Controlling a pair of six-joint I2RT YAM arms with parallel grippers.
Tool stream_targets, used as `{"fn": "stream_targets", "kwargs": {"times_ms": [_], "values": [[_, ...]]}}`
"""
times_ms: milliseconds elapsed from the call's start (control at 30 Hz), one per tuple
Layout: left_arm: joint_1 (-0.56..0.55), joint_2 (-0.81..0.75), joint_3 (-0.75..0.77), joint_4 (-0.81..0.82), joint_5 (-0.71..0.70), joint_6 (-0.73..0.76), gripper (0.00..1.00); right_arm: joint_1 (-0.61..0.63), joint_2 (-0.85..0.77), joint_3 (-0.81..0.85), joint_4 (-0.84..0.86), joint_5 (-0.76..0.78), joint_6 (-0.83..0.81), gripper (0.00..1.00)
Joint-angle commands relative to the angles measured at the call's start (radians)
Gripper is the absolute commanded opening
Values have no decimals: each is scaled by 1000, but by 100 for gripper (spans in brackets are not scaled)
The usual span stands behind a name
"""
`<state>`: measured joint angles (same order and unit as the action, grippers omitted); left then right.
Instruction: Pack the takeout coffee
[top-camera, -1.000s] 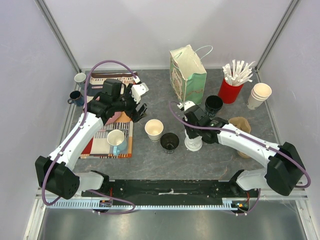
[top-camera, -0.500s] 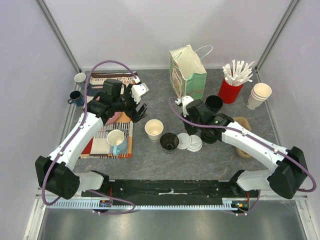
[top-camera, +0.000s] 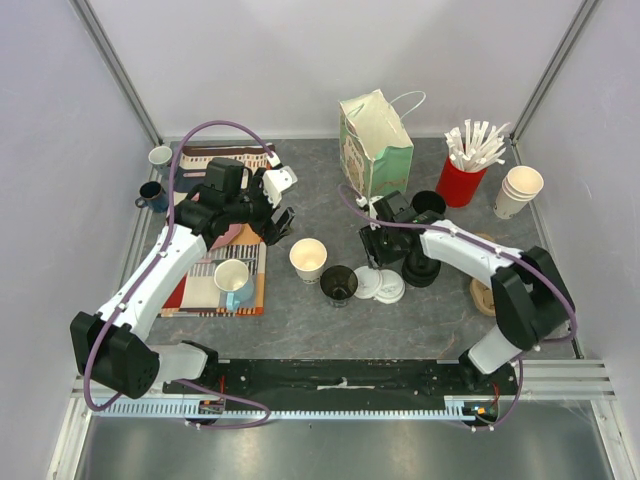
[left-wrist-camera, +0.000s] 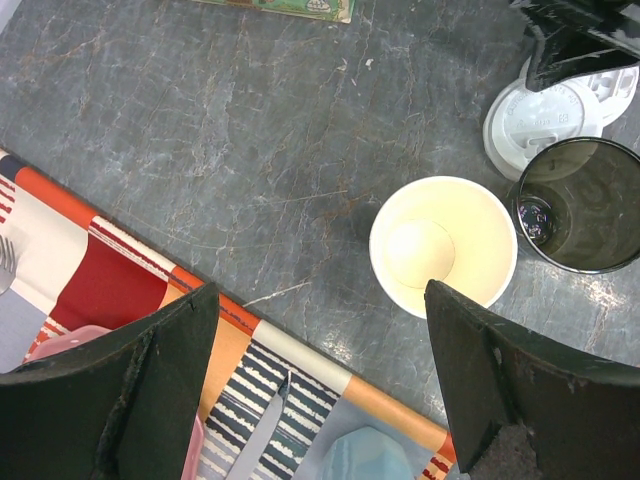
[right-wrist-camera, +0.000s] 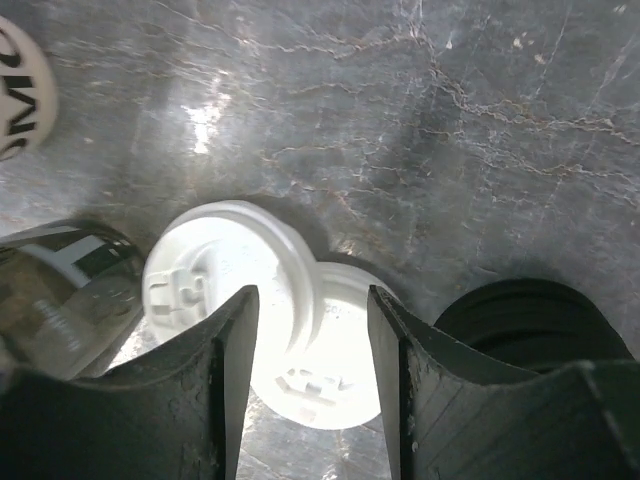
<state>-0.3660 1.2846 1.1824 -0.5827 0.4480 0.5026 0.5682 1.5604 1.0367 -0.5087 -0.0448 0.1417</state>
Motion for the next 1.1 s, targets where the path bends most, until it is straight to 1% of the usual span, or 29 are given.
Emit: {"fn": "stream_targets", "kwargs": {"times_ms": [0, 133, 267, 333, 433, 467, 500, 567, 600, 633, 667, 700, 767, 833, 900, 967, 1000, 1033, 1067], "values": [[6, -1, 11, 0, 14, 8, 90, -63, 64, 63, 25, -133, -51, 56], [6, 7, 14, 0, 12, 7, 90, -76, 116, 89, 19, -193, -73, 58], [6, 10, 13, 0, 3, 8, 90, -73, 118, 82, 16, -178, -76, 59], [6, 13, 13, 0, 0, 11, 90, -65, 77, 71, 28, -144, -83, 59], [6, 15, 17, 0, 1, 10, 90, -33, -9, 42, 61, -165, -134, 59], [6, 15, 16, 0, 1, 11, 90, -13, -35, 13, 71, -173, -193, 59], [6, 16, 16, 1, 0, 11, 90, -5, -95, -6, 84, -187, -217, 59], [6, 15, 14, 1, -3, 13, 90, -2, -167, -91, 159, -274, -266, 60], [6, 15, 11, 1, -3, 14, 90, -2, -237, -125, 186, -318, -316, 60], [6, 15, 6, 0, -6, 16, 90, -2, -269, -188, 243, -363, -336, 60], [6, 16, 5, 0, -9, 17, 90, -2, -298, -214, 266, -448, -349, 59], [6, 16, 3, 0, -14, 16, 90, -1, -339, -234, 283, -476, -361, 57], [7, 10, 2, 0, -25, 16, 90, 4, -367, -267, 288, -506, -364, 53], [7, 1, -1, -5, -25, 17, 89, 24, -385, -271, 250, -498, -358, 52], [7, -7, -7, -12, -19, 19, 88, 41, -402, -271, 227, -474, -350, 56], [7, -14, -15, -26, -5, 22, 88, 56, -410, -257, 222, -422, -269, 61], [7, -16, -23, -29, 0, 21, 87, 56, -398, -241, 222, -340, -222, 62], [7, -16, -24, -31, 7, 19, 87, 56, -384, -201, 213, -302, -185, 63], [7, -14, -27, -29, 8, 16, 86, 56, -364, -181, 213, -273, -103, 63]]}}
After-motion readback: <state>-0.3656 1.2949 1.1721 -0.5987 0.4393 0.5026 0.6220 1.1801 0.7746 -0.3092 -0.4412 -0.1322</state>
